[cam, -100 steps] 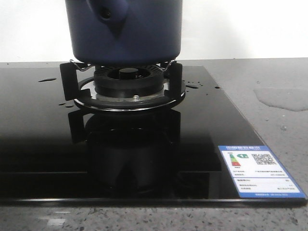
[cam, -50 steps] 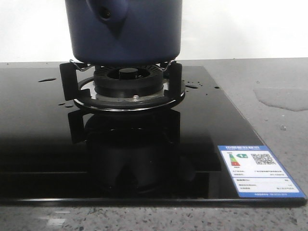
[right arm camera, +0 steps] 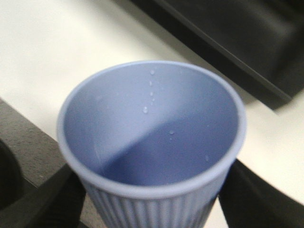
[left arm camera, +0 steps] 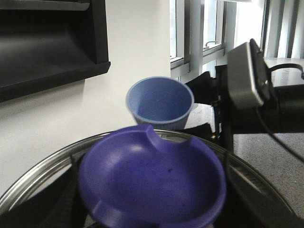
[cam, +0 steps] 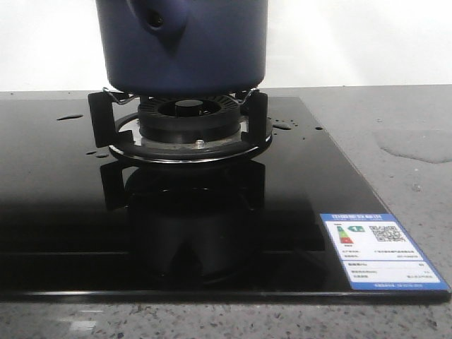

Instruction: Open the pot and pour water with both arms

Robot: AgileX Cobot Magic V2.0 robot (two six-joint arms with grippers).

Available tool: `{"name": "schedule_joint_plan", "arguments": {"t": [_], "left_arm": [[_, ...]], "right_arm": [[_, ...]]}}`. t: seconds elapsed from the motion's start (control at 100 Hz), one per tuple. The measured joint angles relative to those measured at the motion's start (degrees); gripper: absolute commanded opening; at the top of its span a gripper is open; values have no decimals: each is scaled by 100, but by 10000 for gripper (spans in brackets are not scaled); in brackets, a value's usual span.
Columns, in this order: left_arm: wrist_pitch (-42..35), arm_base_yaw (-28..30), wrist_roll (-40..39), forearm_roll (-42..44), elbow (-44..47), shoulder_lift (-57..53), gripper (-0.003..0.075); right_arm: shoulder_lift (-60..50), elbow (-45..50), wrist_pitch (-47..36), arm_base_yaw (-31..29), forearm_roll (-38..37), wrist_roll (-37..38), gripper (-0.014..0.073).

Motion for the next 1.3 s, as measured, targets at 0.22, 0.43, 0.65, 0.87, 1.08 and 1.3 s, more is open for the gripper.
{"name": "schedule_joint_plan", "arguments": {"t": [0.22, 0.43, 0.65, 0.87, 1.08, 1.3], "left_arm": [[0, 0, 0, 0, 0, 0, 261], [0, 0, 0, 0, 0, 0, 261], [0, 0, 0, 0, 0, 0, 261], [0, 0, 0, 0, 0, 0, 261], [25, 0, 0, 11, 0, 0, 261], [102, 0, 0, 44, 0, 0, 261]], "right_arm": [[-1203, 1538, -480, -1121, 266, 907, 244], [-1964, 3332, -2136, -2302, 253, 1257, 244], [-1969, 4399, -3376, -2867, 228, 1307, 244], [-1767, 4568, -3761, -2930, 193, 1307, 244], [-1527, 4538, -4051, -2934, 263, 1307, 251], [-1560, 4546, -4112, -2934, 416, 1319, 500]]}}
